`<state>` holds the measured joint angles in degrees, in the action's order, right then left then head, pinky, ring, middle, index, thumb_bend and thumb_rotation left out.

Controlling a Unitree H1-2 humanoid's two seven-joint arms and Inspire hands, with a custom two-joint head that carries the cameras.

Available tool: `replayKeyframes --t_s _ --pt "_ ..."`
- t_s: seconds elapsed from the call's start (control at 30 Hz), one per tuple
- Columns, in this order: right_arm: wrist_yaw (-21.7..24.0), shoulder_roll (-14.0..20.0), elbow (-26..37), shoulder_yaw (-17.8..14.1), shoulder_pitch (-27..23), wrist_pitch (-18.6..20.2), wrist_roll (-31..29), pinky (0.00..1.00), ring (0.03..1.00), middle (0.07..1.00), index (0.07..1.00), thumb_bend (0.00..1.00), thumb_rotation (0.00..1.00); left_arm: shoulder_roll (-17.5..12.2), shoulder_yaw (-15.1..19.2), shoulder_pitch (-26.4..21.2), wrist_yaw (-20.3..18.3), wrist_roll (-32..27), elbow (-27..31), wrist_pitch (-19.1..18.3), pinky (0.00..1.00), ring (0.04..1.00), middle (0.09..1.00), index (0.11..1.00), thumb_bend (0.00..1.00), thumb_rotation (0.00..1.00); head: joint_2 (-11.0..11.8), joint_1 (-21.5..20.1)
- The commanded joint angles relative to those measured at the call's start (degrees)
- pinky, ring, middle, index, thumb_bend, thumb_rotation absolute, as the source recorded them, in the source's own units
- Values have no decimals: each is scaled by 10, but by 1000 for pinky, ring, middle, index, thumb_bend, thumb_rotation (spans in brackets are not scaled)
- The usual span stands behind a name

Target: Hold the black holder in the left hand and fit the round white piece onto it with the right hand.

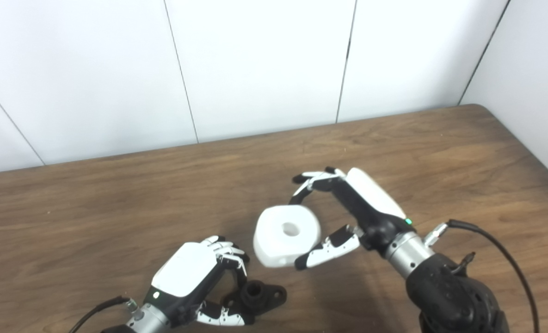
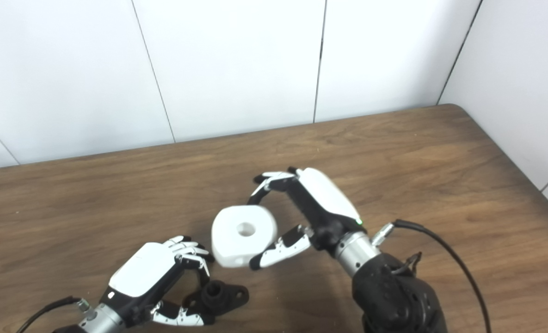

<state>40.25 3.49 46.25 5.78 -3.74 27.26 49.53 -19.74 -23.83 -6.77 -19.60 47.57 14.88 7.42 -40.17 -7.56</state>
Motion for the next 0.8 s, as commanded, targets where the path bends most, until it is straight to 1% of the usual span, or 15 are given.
replayKeyframes --t_s 0.0,0.17,0.3,0.47,0.6,0.77 --pt "-5 -10 28 7 -6 -6 -2 1000 886 827 480 526 141 -3 -7 4 -16 17 5 -7 924 839 768 488 521 50 -3 1" --pt "5 -15 33 26 3 -5 -6 1000 890 830 480 526 140 0 -7 2 -15 17 4 -10 928 841 767 487 521 50 -15 13" --pt "11 -23 35 33 9 -5 -4 1000 890 835 480 525 139 3 -5 1 -10 16 1 -9 927 840 764 487 521 49 -24 20" --pt "12 -24 33 36 11 -6 -9 996 886 831 480 525 138 6 -4 -1 -10 12 -3 -10 934 844 767 487 521 49 -37 24" --pt "14 -21 33 39 10 -6 -10 990 882 829 480 526 138 8 -3 -2 -16 10 0 -15 942 848 771 487 521 48 -41 27" --pt "9 -14 29 36 11 -7 -19 977 881 825 480 526 137 16 2 2 -13 -4 -5 -22 942 848 766 486 521 48 -44 27"
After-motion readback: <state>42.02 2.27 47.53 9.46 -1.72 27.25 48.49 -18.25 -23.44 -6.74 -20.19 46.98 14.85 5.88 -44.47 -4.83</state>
